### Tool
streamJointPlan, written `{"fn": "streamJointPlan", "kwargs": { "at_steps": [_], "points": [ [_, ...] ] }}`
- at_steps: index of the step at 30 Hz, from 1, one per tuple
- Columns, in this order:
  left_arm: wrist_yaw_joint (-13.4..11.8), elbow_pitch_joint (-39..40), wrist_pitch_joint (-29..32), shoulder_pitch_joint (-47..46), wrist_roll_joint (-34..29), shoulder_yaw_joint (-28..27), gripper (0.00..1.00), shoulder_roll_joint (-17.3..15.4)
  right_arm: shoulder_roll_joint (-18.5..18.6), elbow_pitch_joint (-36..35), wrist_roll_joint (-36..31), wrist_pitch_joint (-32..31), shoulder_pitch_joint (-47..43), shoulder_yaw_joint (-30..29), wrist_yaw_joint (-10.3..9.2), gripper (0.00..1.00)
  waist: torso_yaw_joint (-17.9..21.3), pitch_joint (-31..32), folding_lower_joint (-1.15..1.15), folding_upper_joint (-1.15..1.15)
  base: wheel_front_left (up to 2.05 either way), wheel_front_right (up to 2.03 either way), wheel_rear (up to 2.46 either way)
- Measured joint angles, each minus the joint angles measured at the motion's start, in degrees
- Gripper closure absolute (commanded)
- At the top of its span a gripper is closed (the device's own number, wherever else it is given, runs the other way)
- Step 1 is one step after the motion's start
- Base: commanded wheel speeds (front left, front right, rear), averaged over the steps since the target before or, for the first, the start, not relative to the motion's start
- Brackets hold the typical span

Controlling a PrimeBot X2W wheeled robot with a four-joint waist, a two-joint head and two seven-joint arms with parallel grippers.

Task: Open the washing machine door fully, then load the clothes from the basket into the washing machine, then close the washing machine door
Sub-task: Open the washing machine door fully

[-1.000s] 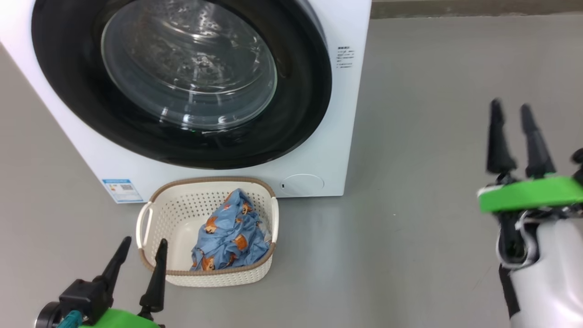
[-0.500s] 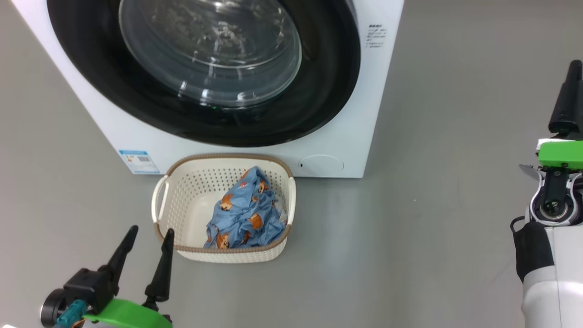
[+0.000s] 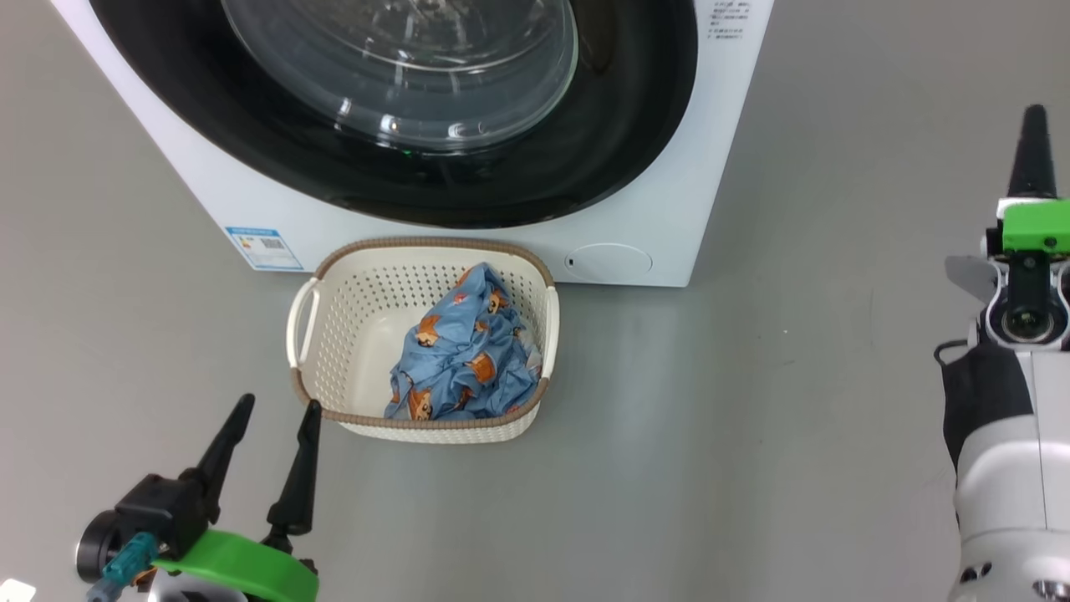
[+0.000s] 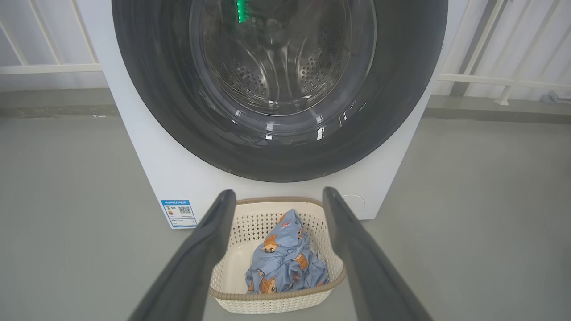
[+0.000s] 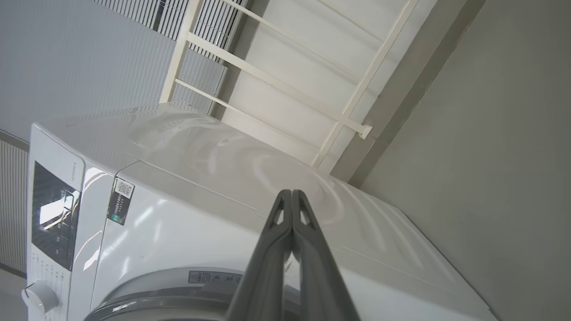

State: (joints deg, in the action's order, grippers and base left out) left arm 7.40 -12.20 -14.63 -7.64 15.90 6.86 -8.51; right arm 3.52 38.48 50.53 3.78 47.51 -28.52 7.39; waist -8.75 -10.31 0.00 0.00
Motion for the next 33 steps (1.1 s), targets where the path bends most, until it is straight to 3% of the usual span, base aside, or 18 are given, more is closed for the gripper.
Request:
{"fn": "streamJointPlan", "kwargs": {
  "at_steps": [17,33],
  "points": [
    [0.00,0.08,0.00,-3.53,0.20,1.66,0.00,0.92,1.94,11.05,-1.30,-15.37,15.36,-7.62,0.00,1.00,-1.45,-4.29,0.00,0.00,0.00,0.00,0.00],
    [0.00,0.44,0.00,-7.97,1.63,2.18,0.00,2.13,1.82,16.99,-11.21,-24.06,25.51,-10.16,0.00,1.00,-4.25,-11.11,0.00,0.00,0.00,0.00,0.00]
  ]
}}
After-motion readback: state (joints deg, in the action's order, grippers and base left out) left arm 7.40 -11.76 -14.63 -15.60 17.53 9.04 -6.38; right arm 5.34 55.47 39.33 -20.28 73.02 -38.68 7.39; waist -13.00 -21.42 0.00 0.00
